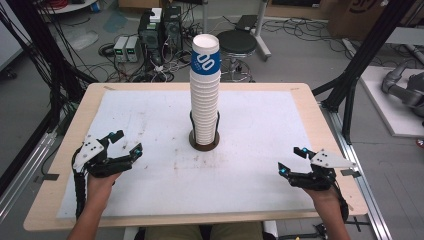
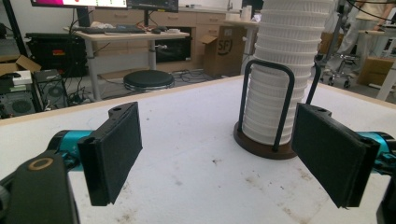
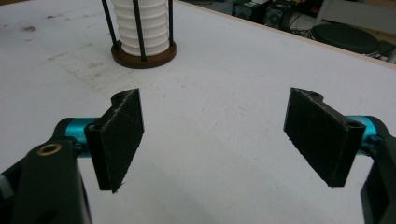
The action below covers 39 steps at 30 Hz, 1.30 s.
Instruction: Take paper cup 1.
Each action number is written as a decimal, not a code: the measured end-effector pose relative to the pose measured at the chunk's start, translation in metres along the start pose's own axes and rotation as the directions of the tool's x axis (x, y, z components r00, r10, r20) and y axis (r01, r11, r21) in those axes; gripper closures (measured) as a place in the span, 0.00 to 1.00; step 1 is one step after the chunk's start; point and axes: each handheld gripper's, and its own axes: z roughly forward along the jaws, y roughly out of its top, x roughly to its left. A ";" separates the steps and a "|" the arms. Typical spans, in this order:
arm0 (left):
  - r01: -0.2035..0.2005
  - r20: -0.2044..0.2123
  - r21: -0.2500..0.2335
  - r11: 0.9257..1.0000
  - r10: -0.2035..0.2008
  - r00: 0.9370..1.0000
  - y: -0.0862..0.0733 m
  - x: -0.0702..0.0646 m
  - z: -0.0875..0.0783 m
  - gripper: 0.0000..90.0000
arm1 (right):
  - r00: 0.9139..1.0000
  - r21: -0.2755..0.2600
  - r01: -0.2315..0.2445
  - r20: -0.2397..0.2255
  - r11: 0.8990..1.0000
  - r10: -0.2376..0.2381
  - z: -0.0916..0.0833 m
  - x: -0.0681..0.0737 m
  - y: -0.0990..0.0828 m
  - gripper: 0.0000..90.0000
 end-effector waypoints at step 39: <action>0.064 0.138 -0.036 0.997 -0.058 0.989 0.063 0.000 0.031 0.18 | 1.000 0.019 -0.009 -0.012 1.000 0.009 0.002 0.000 -0.003 0.23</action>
